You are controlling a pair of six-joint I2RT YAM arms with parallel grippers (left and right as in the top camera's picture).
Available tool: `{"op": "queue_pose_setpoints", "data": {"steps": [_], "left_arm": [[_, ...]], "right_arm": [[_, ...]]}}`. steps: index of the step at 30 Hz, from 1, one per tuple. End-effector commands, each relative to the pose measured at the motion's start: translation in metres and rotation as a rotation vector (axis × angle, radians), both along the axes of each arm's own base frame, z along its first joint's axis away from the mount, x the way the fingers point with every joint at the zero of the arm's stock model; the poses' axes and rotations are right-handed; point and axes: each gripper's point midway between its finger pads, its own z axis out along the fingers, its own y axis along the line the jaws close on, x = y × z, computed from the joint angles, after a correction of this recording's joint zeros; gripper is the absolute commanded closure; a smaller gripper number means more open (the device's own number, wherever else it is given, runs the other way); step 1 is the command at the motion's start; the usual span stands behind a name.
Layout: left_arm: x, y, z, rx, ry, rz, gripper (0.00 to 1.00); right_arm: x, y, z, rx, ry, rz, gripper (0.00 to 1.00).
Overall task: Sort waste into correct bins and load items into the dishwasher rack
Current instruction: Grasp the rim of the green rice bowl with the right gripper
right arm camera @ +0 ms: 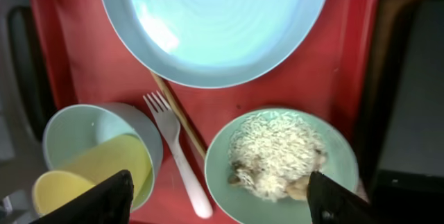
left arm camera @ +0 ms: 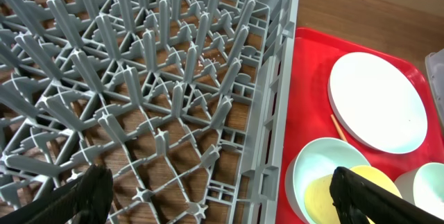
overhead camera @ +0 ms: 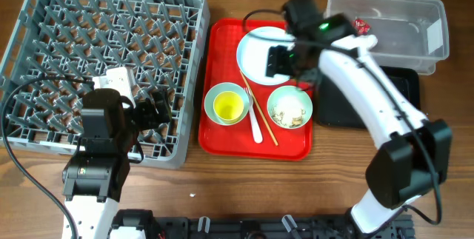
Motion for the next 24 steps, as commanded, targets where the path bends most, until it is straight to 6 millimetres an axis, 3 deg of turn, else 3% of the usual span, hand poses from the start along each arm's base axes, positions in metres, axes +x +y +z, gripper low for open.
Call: {"op": "queue_pose_setpoints", "data": {"steps": [1, 2, 7, 24], "left_arm": [[0.003, 0.002, 0.009, 0.003, -0.021, 0.003, 0.0], [0.003, 0.002, 0.009, 0.003, -0.021, 0.003, 0.0], [0.003, 0.002, 0.009, 0.003, -0.021, 0.002, 0.0], [0.002, 0.002, 0.008, 0.003, -0.017, 0.002, 0.0]], "right_arm": [[-0.011, 0.0, -0.034, -0.05, 0.031, -0.145, 0.21], [-0.016, 0.003, -0.048, -0.046, 0.037, -0.157, 0.23], [-0.025, 0.006, -0.069, -0.031, 0.073, -0.147, 0.27], [-0.024, 0.018, -0.105, -0.006, 0.147, -0.154, 0.31]]}}
